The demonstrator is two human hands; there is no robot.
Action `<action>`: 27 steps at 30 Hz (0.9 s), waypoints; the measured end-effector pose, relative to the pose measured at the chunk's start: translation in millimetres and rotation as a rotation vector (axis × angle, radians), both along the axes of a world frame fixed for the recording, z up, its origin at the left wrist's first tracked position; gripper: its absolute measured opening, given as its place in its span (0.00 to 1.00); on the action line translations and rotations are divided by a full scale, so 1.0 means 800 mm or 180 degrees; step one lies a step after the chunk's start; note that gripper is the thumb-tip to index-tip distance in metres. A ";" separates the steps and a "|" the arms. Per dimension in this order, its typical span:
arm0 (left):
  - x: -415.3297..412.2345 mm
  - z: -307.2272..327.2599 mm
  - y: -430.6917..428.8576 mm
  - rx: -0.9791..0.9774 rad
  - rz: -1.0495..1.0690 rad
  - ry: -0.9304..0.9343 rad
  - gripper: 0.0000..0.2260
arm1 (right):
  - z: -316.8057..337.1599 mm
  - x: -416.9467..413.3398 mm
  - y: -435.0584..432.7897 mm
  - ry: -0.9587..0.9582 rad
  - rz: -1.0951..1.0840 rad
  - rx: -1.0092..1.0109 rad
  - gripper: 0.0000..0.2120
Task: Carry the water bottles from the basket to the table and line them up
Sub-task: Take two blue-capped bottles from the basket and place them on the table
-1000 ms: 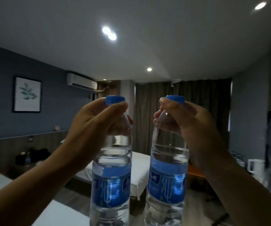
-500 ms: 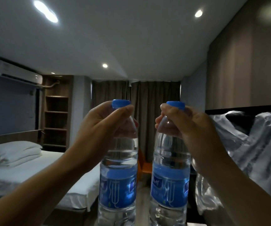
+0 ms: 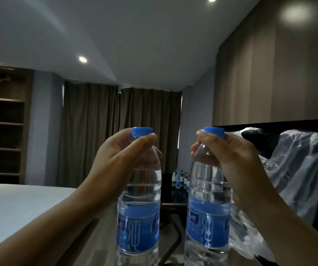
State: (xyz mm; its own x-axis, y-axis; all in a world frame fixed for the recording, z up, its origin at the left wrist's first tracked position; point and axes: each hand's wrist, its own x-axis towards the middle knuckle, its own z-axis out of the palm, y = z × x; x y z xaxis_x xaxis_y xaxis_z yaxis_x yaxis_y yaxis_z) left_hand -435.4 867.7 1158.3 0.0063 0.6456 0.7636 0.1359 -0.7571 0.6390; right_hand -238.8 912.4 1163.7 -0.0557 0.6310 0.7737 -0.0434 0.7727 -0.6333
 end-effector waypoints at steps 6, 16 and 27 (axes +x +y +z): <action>-0.058 0.020 0.141 -0.0022 -0.0043 0.0007 0.15 | 0.017 -0.044 0.122 0.0039 -0.0258 0.0028 0.14; -0.081 0.013 0.377 -0.0040 -0.0163 0.0002 0.20 | 0.010 -0.080 0.338 0.0172 -0.0488 -0.0009 0.12; -0.070 0.014 0.651 0.0133 0.0095 0.0106 0.16 | 0.008 -0.082 0.617 0.0179 -0.0366 -0.0036 0.12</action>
State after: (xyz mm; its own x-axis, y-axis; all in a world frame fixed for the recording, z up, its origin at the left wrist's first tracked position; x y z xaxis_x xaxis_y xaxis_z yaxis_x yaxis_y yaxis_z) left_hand -491.1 1388.4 1169.6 0.0134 0.6134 0.7897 0.1796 -0.7784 0.6015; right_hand -304.4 1406.4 1170.2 0.0609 0.6395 0.7663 0.0093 0.7674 -0.6411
